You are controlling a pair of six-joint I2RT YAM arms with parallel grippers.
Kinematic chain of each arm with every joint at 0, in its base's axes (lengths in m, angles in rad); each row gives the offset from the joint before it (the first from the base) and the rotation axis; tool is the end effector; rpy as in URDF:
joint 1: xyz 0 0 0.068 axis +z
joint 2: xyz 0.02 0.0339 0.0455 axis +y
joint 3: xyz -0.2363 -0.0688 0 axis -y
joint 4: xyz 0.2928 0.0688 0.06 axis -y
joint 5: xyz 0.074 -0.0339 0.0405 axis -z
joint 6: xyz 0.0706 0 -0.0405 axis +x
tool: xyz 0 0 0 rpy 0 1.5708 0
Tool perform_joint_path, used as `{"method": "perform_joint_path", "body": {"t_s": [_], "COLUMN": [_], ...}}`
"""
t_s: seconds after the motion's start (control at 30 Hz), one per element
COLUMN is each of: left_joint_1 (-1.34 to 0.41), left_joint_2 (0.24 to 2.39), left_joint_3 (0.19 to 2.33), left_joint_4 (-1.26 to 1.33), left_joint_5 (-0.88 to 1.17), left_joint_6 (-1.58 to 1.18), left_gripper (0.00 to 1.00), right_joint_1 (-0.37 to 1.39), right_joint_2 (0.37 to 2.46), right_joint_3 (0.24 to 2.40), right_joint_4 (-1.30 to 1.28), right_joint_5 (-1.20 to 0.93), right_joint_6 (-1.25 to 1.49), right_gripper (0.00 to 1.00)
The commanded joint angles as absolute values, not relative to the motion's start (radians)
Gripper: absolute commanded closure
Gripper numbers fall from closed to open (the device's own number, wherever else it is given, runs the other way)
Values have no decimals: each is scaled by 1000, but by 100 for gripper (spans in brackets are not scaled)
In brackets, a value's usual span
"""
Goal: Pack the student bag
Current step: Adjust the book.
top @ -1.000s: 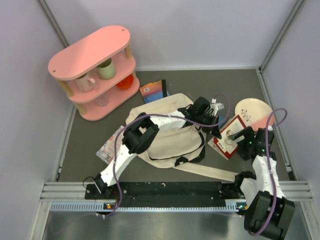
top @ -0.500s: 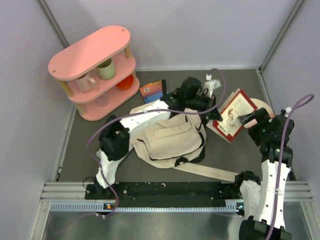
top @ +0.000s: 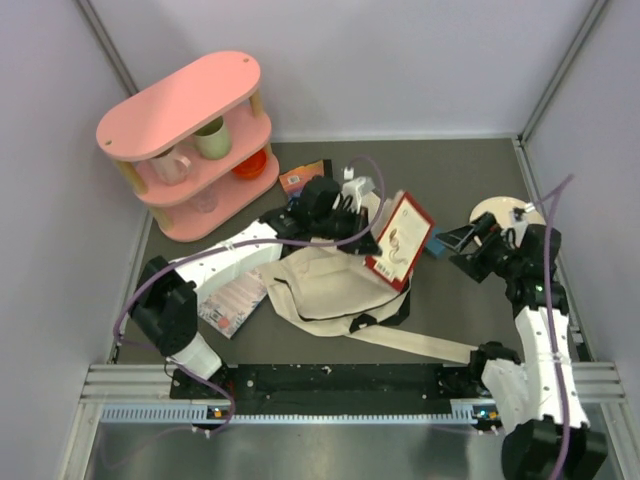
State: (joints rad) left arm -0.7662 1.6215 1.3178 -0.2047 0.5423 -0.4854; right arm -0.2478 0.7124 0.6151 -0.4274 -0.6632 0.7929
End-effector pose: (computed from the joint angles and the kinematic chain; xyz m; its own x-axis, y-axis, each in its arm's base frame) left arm 0.2967 -0.3361 0.2537 -0.7389 0.1565 -0.6554 0.6490 0.4269 -0.6298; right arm 0.2536 -0.0193 0.2343 -0.5711 0.7236 -0.3877 0.1191 0.5403 0.8330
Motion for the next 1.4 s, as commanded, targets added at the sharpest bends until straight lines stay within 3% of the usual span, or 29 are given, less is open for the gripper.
{"method": "perform_joint_path", "body": {"t_s": [0.0,0.07,0.17,0.2,0.27,0.47,1.0,1.27,1.37], "left_joint_1": [-773,-773,-769,-764,-764,-759,-790,-828,-831], "left_joint_2": [1523,1514,1535,1543,1562,1641,1735,1749,1753], "left_joint_3": [1127,1077,1069,1069,1069,1101,994,1028,1026], "left_joint_4": [-131,-129,-252,-268,-273,-293,23,29,38], "left_joint_5": [534,500,401,381,367,363,621,635,635], "left_joint_6": [-538,-538,-528,-525,-511,-465,-600,-620,-626], "left_gripper": [100,100,50,24,1,1,1,19,22], "right_joint_1": [-47,1,55,57,61,74,127,143,143], "right_joint_2": [824,879,914,916,925,936,959,1002,1003], "right_joint_3": [634,608,531,514,480,417,287,279,273], "right_joint_4": [-305,-230,-123,-101,-92,-84,-78,27,32], "right_joint_5": [-675,-654,-638,-632,-623,-626,-687,-738,-735], "right_joint_6": [790,821,883,903,910,913,946,992,997], "right_gripper": [1,1,1,1,1,2,23,34,43]}}
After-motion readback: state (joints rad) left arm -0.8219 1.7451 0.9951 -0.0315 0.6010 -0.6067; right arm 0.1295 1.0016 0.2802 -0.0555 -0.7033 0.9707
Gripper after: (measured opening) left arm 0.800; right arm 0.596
